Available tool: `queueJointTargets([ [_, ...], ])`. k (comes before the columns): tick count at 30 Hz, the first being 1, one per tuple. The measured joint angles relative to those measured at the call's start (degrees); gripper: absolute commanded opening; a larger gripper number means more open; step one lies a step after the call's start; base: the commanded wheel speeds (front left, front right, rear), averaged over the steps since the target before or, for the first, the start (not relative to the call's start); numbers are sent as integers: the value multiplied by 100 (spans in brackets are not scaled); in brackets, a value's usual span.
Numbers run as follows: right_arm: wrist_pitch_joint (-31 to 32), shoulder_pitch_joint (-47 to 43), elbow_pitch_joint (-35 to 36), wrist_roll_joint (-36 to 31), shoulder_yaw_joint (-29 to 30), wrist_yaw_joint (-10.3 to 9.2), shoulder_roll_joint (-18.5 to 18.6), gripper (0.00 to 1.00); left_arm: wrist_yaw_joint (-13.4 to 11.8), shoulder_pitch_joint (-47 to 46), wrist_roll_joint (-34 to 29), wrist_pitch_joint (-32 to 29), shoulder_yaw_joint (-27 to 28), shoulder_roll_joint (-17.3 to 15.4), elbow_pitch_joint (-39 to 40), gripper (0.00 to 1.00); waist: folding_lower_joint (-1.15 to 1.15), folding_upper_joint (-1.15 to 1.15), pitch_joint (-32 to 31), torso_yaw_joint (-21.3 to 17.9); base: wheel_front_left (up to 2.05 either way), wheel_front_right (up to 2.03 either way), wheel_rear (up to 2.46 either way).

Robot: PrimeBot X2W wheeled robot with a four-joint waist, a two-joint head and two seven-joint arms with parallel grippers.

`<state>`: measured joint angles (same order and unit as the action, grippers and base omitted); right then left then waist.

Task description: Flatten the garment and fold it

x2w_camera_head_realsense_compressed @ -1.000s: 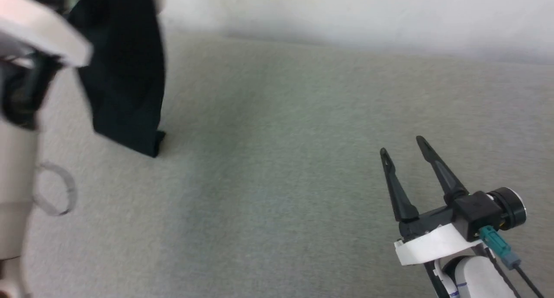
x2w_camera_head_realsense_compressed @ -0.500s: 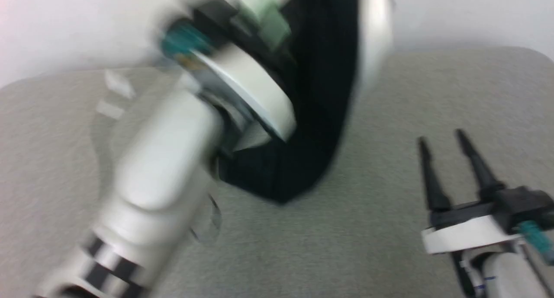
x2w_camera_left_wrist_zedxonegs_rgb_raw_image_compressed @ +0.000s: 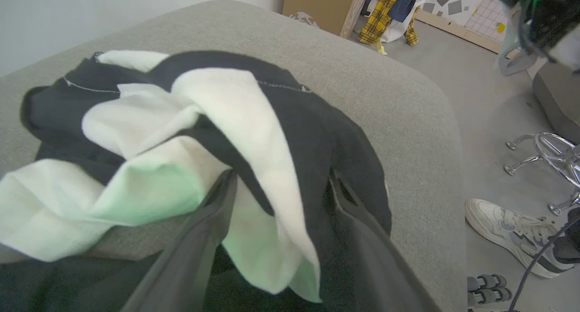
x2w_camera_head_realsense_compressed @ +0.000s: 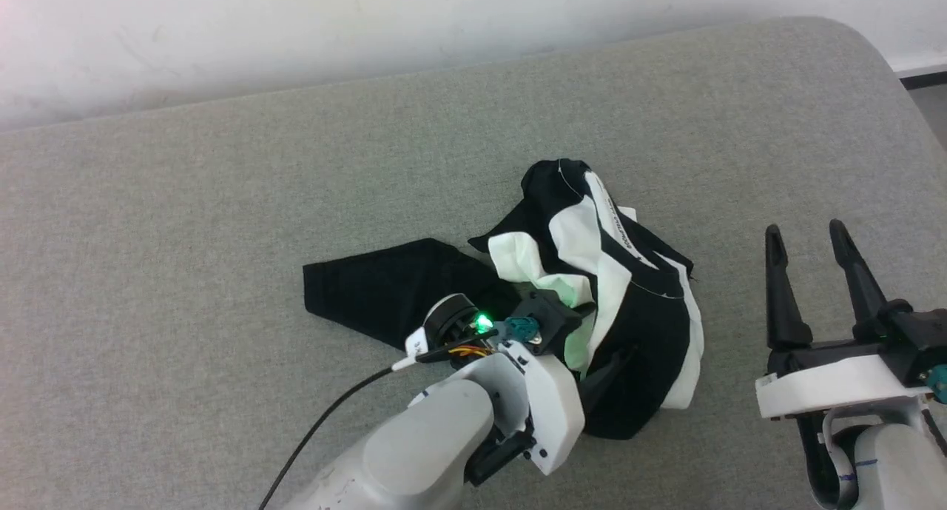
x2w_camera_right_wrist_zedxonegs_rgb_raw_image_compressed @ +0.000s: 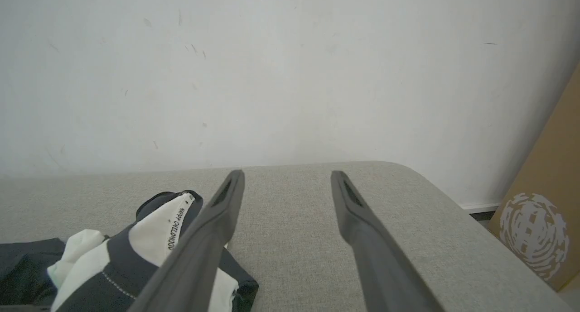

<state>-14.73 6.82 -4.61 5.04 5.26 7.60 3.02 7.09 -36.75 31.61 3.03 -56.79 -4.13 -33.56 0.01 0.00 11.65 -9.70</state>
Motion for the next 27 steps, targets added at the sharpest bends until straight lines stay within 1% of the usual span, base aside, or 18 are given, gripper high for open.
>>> queueJointTargets([
  [4,0,-9,-55,-76,-51,0,0,100,-1,-27,131,479,205,-15,-141,100,-1,0,-89,50,0,0,0],
  [7,0,-51,-77,-176,-83,0,-3,100,-82,-66,176,813,481,-157,-116,100,-1,0,-225,122,0,0,0],
  [11,0,-196,-86,-285,-107,0,-1,100,-386,-47,310,1053,967,-564,179,100,-1,0,-486,281,0,0,0],
  [14,0,-318,-70,-308,-156,0,-2,100,-735,155,364,1140,1447,-932,625,100,-2,0,-716,441,0,0,0],
  [17,-1,-439,1,-304,-275,0,-2,100,-1136,660,370,1170,2087,-1340,1283,100,-2,0,-928,599,0,0,0],
  [21,-1,-593,97,-303,-360,0,-5,100,-1446,1658,168,1170,2881,-1763,2308,100,-2,0,-1139,797,0,0,0],
  [24,-1,-706,129,-291,-434,0,-2,100,-1645,2524,-62,1170,3353,-1809,2894,100,-3,0,-1246,922,0,0,0],
  [27,-1,-824,134,-332,-625,1,-4,100,-1780,3292,-292,1170,3678,-1697,3249,100,-2,0,-1332,1005,0,0,0],
])
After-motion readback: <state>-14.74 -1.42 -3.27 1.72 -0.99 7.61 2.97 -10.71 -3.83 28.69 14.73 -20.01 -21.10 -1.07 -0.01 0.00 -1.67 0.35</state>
